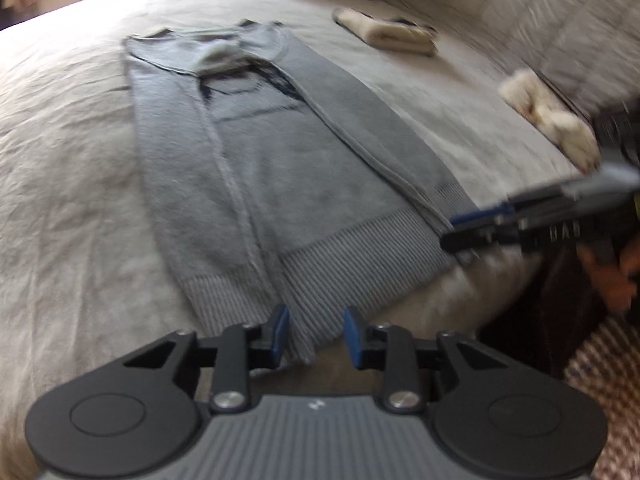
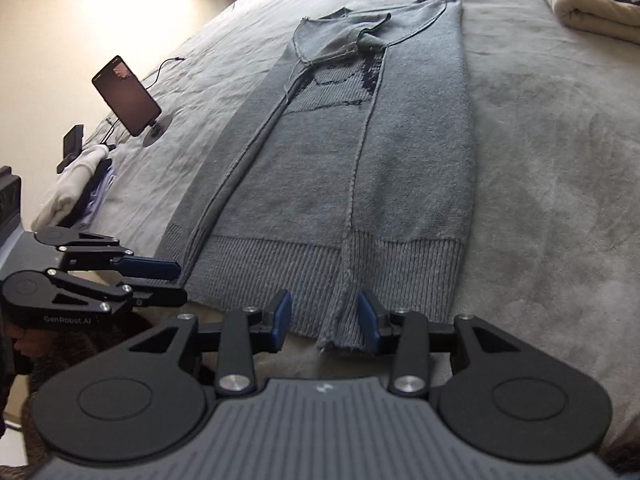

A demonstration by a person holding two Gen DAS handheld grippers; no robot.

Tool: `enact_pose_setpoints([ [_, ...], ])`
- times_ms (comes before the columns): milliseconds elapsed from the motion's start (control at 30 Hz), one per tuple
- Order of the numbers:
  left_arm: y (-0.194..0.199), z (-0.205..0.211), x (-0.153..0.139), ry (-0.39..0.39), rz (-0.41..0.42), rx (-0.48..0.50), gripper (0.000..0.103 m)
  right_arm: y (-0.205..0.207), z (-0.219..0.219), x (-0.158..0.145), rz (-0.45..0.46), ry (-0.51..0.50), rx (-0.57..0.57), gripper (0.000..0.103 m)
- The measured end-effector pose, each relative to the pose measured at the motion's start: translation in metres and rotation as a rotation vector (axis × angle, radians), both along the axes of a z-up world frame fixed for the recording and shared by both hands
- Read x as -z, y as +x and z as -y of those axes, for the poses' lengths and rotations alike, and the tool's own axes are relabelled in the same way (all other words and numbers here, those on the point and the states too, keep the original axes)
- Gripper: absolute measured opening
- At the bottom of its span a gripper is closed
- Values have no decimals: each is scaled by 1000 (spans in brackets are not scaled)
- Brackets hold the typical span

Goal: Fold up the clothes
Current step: 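Move both open grippers to the ribbed sweater hem, then grasp the ribbed hem with the right gripper while the left gripper grasps the hem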

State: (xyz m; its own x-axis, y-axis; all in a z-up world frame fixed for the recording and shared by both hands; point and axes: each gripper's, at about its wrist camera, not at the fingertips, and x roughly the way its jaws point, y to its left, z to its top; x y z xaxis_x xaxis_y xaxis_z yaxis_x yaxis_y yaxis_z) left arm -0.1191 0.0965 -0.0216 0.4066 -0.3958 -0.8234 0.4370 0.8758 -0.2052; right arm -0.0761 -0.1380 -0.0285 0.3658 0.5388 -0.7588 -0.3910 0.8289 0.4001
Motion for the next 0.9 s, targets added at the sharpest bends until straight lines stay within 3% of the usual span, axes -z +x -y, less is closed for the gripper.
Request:
enact_pose_setpoints([
  [133, 0, -19, -18, -100, -25, 17, 35, 4, 19, -16, -9, 34, 2, 42],
  [300, 11, -43, -21, -98, -58, -66, 39, 14, 44, -14, -60, 12, 68, 42],
  [400, 22, -62, -12, -122, -129, -127, 39, 18, 56, -6, -118, -1, 84, 42],
  [533, 39, -86, 12, -211, -241, -196, 37, 22, 66, 6, -197, 36, 80, 42],
  [633, 49, -97, 33, -315, -331, -224, 28, 29, 71, 19, -269, 94, 86, 42],
  [900, 57, -95, 57, -459, -386, -209, 27, 42, 83, 34, -346, 234, 126, 42],
])
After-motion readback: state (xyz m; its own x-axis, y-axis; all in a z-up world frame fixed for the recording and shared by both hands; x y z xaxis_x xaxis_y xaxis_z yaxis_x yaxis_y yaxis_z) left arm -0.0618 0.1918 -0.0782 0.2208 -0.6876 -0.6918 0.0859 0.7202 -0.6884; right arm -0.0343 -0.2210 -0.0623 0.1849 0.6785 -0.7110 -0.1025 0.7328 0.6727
